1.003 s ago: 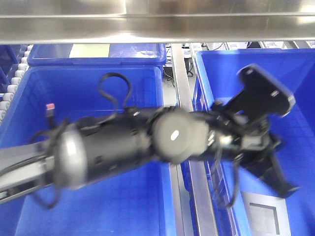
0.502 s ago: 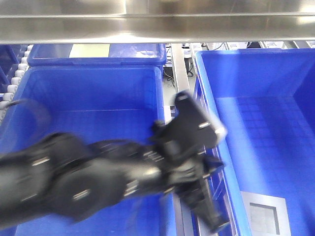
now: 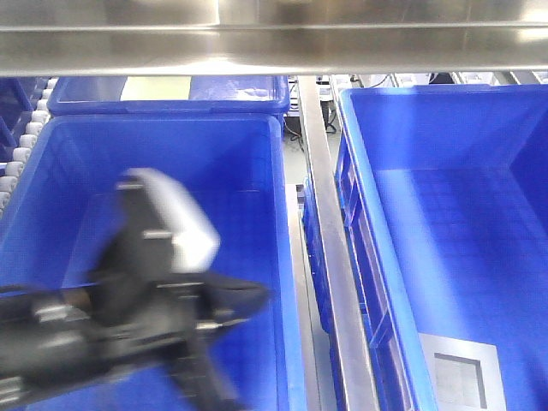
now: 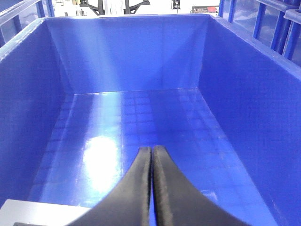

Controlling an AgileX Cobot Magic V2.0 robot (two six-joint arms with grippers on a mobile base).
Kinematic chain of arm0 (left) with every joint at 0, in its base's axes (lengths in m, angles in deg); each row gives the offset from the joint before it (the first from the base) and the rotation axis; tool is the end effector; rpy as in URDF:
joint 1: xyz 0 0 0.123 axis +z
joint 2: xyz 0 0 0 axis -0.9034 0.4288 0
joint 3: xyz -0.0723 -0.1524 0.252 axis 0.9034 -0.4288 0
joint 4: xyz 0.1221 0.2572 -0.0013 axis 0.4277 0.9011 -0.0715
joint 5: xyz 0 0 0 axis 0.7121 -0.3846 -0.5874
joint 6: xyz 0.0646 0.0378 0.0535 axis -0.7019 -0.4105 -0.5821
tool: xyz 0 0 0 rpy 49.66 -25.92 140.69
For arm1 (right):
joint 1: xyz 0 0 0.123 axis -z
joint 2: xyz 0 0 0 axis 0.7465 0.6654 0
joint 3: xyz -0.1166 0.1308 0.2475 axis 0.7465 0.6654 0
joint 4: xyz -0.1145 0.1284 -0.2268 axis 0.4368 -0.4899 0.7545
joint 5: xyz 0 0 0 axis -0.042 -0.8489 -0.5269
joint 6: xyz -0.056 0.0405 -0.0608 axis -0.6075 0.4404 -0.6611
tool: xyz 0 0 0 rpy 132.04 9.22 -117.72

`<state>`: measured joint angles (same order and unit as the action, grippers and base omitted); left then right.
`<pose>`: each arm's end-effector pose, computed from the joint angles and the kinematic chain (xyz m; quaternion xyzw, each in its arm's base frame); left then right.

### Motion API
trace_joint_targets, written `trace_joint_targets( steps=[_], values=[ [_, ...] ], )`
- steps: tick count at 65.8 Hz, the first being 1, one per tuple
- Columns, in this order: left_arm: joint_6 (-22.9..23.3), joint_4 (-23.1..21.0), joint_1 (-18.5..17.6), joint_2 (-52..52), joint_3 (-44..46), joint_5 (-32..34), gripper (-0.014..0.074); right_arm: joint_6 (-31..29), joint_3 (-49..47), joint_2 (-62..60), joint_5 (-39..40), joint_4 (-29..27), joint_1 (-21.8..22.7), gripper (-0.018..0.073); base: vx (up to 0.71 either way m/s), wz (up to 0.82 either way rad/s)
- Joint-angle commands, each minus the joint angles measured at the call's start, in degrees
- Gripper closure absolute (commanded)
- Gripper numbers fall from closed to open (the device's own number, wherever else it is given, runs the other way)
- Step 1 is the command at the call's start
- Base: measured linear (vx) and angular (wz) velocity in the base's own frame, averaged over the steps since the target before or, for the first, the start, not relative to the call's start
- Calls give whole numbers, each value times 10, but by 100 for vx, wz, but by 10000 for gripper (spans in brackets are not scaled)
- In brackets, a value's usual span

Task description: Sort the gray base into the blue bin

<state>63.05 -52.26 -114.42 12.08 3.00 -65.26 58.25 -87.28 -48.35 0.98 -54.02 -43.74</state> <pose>0.1568 -0.1956 0.3170 0.3581 0.7727 -0.2568 0.4570 0.0715 -0.0056 0.1888 0.0362 0.7419 -0.0192 0.6693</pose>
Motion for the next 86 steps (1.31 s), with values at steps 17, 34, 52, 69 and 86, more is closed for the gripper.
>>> trace_joint_targets(
  steps=[17, 34, 52, 69, 86],
  values=[
    [7, 13, 69, -166, -56, 19, 603, -5, 3, 2, 21, 3, 1, 564, 0, 0],
    [7, 61, 144, -279, -74, -80, 603, -5, 3, 2, 21, 3, 1, 564, 0, 0],
    [87, 141, 213, -434, -74, -177, 603, -5, 3, 2, 21, 3, 1, 564, 0, 0],
    [112, 176, 229, -574, -74, -267, 603, -5, 3, 2, 21, 3, 1, 564, 0, 0],
    [112, 171, 229, -623, -74, -305, 603, -5, 3, 2, 21, 3, 1, 564, 0, 0]
  ],
)
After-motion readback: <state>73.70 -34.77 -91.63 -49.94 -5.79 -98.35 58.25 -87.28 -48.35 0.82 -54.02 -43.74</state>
